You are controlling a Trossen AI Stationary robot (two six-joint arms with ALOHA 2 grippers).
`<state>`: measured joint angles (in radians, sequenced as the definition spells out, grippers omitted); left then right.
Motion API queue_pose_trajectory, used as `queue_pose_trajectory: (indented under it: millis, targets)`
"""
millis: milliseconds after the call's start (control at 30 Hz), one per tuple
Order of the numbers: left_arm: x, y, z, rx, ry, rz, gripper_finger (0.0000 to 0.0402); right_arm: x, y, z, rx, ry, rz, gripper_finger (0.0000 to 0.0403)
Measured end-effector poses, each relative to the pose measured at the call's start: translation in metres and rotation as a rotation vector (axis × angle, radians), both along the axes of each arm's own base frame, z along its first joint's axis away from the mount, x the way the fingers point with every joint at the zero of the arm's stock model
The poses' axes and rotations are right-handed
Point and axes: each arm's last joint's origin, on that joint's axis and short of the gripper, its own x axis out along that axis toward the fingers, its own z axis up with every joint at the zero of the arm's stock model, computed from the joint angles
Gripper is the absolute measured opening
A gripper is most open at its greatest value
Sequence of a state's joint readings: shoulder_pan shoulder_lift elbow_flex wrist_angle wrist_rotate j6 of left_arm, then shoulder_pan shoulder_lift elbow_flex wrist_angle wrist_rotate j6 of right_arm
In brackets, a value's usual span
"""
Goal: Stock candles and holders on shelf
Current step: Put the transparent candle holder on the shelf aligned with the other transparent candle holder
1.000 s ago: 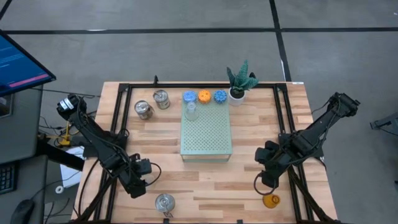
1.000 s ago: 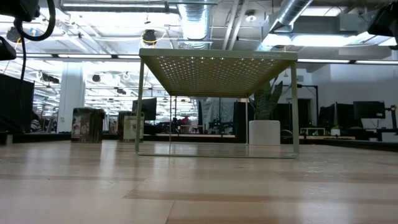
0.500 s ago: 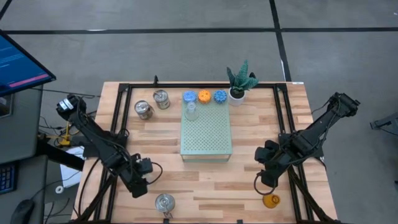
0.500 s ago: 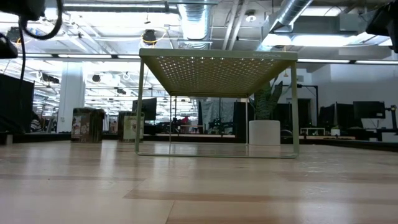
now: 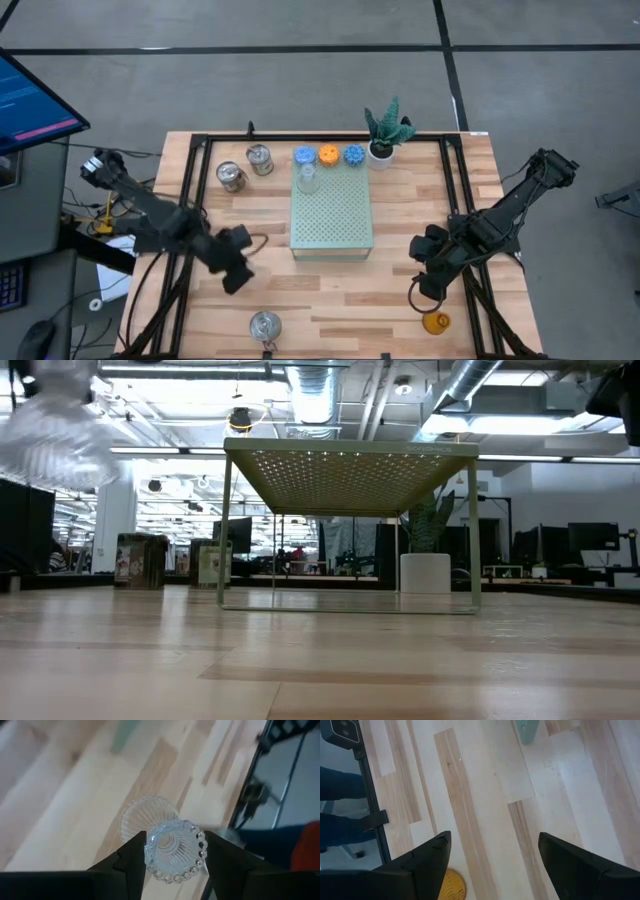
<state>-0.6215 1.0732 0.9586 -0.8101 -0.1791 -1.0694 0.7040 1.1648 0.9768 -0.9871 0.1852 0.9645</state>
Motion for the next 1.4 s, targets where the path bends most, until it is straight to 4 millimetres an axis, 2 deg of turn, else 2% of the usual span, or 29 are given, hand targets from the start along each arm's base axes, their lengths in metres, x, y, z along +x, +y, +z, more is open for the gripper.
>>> queue_pose_trajectory:
  millis: [400, 567, 1000, 1400]
  targets:
    - [0.013, 0.045, 0.079, -0.002, -0.274, 0.101, 0.0168, 0.004, -0.005, 0.0, -0.001, 0.0, -0.029, 0.029]
    - [0.033, 0.062, 0.094, 0.077, -0.316, 0.113, 0.0168, 0.007, -0.009, 0.0, -0.002, 0.0, -0.049, 0.029]
    - [0.117, 0.103, 0.076, 0.233, -0.224, 0.075, 0.0169, 0.01, -0.013, 0.0, -0.001, -0.001, -0.074, 0.029]
    - [0.162, 0.109, 0.069, 0.292, -0.193, 0.099, 0.017, 0.01, -0.013, 0.0, -0.001, 0.0, -0.074, 0.029]
